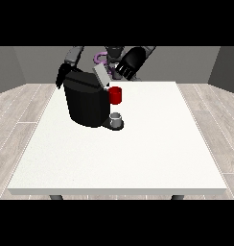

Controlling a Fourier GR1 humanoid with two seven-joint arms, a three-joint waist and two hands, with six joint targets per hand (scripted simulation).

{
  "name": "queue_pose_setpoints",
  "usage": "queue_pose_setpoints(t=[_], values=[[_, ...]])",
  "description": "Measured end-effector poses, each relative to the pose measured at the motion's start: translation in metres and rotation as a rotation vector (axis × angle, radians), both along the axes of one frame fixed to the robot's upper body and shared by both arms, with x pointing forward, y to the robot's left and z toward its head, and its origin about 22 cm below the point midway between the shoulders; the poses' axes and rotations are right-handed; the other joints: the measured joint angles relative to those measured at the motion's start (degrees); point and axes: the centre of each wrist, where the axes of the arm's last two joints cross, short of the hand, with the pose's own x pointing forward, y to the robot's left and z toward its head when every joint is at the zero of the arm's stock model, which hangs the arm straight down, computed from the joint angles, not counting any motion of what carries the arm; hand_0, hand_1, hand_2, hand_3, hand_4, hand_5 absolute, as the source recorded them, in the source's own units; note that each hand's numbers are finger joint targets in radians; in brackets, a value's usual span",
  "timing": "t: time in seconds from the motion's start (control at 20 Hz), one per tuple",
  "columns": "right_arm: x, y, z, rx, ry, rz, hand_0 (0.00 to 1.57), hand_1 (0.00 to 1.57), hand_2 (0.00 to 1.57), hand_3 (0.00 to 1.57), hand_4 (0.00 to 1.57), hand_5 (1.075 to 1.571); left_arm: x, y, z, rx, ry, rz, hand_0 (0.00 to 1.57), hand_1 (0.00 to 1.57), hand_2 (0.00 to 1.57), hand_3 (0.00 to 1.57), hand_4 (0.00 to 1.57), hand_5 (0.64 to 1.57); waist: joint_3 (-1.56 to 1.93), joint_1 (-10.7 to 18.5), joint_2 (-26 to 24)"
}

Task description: Insert the coffee pod into the coffee machine and close the lid

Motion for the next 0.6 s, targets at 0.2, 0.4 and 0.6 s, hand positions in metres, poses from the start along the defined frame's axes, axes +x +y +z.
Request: queue_pose_setpoints(t=[0.2,0.4,0.6], values=[[0.003,0.000,0.010,0.015,-0.013,0.007,0.00,0.00,0.00,0.00,0.00,1.571,0.002,-0.004,0.006,-0.004,-0.010,0.004,1.22,1.22,1.29,1.24,0.49,1.571,-0.01,-1.32,1.54],[0.011,-0.004,0.024,0.011,-0.049,-0.004,0.00,0.00,0.00,0.00,0.06,1.571,0.003,-0.005,0.026,0.001,-0.051,-0.003,1.19,1.19,1.26,1.22,0.46,1.571,0.04,-1.61,4.40],[0.012,-0.007,0.025,0.018,-0.048,-0.024,0.00,0.00,0.00,0.00,0.00,1.571,0.004,-0.005,0.023,0.010,-0.034,-0.017,1.25,1.25,1.29,1.24,0.45,1.571,0.02,-1.26,4.62]])
